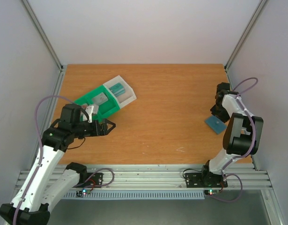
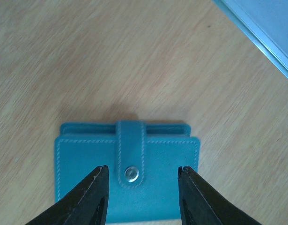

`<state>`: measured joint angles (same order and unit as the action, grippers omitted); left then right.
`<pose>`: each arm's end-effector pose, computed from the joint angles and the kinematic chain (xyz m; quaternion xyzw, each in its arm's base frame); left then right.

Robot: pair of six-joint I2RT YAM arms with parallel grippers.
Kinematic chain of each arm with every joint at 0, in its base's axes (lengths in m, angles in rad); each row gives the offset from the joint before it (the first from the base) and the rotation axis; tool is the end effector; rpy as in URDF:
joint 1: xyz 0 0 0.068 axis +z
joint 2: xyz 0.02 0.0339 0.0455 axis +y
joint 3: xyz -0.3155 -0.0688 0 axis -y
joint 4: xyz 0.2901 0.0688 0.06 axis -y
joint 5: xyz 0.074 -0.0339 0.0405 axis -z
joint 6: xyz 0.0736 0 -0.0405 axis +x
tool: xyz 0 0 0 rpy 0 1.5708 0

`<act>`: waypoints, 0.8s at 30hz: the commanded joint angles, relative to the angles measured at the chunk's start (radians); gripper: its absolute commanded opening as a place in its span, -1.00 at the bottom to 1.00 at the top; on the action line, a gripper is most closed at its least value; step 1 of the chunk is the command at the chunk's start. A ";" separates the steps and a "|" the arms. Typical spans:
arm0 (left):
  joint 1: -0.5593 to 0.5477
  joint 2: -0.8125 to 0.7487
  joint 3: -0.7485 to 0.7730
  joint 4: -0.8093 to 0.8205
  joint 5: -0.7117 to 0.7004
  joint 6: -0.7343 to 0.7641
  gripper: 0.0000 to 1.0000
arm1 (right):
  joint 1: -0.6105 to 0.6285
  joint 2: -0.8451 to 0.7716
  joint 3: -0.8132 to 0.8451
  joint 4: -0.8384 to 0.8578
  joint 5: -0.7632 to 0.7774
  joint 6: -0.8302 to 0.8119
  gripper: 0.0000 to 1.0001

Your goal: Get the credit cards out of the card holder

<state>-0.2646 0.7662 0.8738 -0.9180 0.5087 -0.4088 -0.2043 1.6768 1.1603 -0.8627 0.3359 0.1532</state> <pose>0.1547 -0.0790 0.3229 0.0284 0.9031 -0.3392 0.2618 0.3501 -0.0973 0.1953 0.1902 0.9629 -0.1687 0.0900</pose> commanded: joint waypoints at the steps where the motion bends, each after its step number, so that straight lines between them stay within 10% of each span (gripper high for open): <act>1: -0.003 -0.006 0.030 0.010 0.036 0.024 0.99 | -0.060 0.017 -0.003 0.042 -0.018 0.022 -0.17; 24: -0.026 -0.054 0.001 0.224 0.133 -0.042 0.99 | -0.112 0.115 -0.054 0.112 -0.217 0.108 -0.19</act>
<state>-0.2836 0.7307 0.8715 -0.8043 0.6048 -0.4229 -0.3141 1.7653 1.1316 -0.7666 0.1432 0.2291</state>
